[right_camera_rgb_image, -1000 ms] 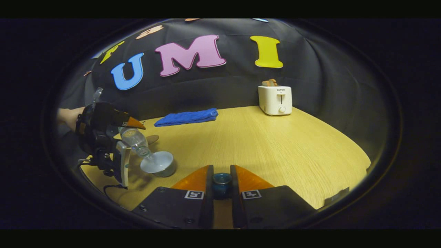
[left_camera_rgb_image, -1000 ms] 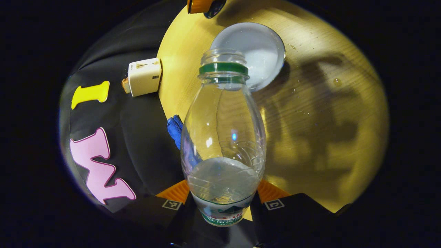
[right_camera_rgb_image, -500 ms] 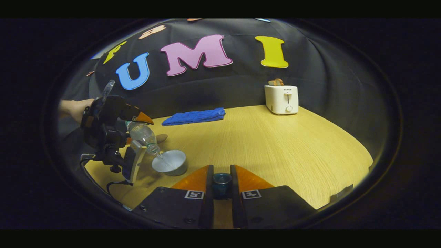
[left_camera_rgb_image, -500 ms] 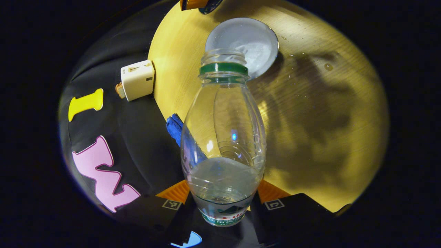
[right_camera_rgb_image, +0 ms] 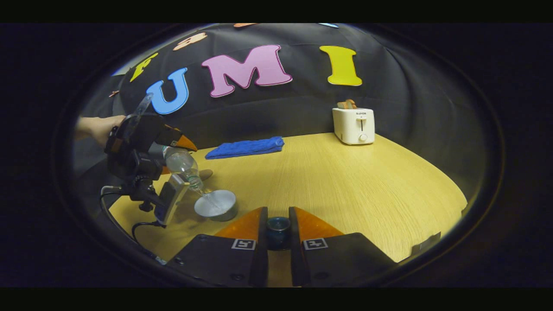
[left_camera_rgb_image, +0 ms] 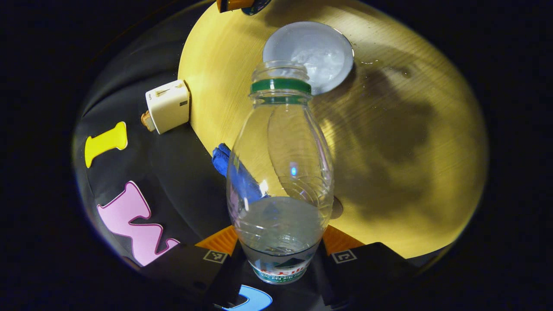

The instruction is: Open the teacup lid with one hand, grasp the water bottle and pour water into the teacup with the other hand; after pouring, place the water bottle on the coaster and then close the teacup lid.

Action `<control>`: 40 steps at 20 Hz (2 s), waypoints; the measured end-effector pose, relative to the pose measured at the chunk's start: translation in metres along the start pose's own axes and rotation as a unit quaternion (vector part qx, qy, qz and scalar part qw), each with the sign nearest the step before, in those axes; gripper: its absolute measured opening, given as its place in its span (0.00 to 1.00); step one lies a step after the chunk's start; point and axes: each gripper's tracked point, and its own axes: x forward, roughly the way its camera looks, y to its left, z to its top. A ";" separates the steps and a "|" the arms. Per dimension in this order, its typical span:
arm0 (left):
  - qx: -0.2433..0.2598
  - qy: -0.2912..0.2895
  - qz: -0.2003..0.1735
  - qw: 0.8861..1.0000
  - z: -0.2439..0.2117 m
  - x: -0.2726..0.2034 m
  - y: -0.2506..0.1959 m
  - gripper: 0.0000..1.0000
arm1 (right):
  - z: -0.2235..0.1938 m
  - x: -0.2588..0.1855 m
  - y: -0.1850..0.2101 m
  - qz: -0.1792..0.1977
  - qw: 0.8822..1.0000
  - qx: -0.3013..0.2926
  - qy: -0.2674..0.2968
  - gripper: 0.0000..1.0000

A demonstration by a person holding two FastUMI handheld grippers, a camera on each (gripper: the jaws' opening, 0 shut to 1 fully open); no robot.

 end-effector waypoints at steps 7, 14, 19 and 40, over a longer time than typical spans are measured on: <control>0.057 0.006 0.003 0.998 -0.001 -0.002 0.021 0.72 | 0.008 -0.006 0.003 0.006 1.000 -0.001 0.000 0.25; 0.099 0.005 0.003 0.995 0.002 -0.006 0.031 0.72 | 0.008 -0.011 0.003 0.007 1.000 -0.001 0.006 0.25; 0.119 0.006 0.000 0.993 0.005 -0.005 0.036 0.72 | 0.010 -0.013 0.005 0.006 1.000 0.000 0.007 0.25; 0.103 -0.007 0.006 0.995 0.011 -0.003 0.032 0.72 | 0.032 -0.008 -0.021 -0.016 1.000 -0.014 0.002 0.25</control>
